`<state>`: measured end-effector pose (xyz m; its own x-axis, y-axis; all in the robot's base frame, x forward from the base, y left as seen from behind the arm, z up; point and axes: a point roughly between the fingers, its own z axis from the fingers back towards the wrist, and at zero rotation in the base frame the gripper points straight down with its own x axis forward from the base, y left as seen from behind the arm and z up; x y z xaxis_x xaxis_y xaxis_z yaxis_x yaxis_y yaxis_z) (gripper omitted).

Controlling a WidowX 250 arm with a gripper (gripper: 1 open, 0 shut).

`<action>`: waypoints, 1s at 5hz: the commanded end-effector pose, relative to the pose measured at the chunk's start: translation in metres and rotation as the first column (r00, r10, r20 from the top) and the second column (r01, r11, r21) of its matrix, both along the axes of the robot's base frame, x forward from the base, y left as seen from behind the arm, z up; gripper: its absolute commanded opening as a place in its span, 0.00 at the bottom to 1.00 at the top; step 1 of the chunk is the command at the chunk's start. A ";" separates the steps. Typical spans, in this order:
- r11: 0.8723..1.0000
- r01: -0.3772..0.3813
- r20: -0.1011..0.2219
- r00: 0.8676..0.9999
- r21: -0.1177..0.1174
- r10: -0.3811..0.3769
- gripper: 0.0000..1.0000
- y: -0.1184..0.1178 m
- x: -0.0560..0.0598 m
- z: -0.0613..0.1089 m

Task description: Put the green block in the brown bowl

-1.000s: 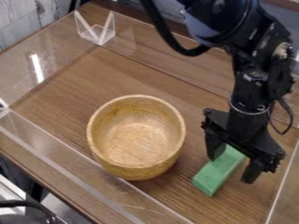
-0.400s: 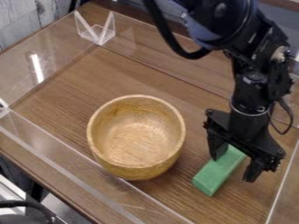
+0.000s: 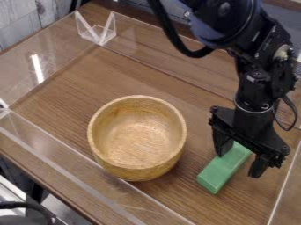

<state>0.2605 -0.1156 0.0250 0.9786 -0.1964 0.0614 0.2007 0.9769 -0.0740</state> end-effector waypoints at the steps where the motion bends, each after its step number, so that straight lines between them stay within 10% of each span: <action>1: 1.000 0.004 -0.014 1.000 0.008 -0.004 1.00 0.007 0.001 -0.017; 5: 1.000 -0.002 -0.044 0.999 0.016 0.003 1.00 0.012 0.002 -0.030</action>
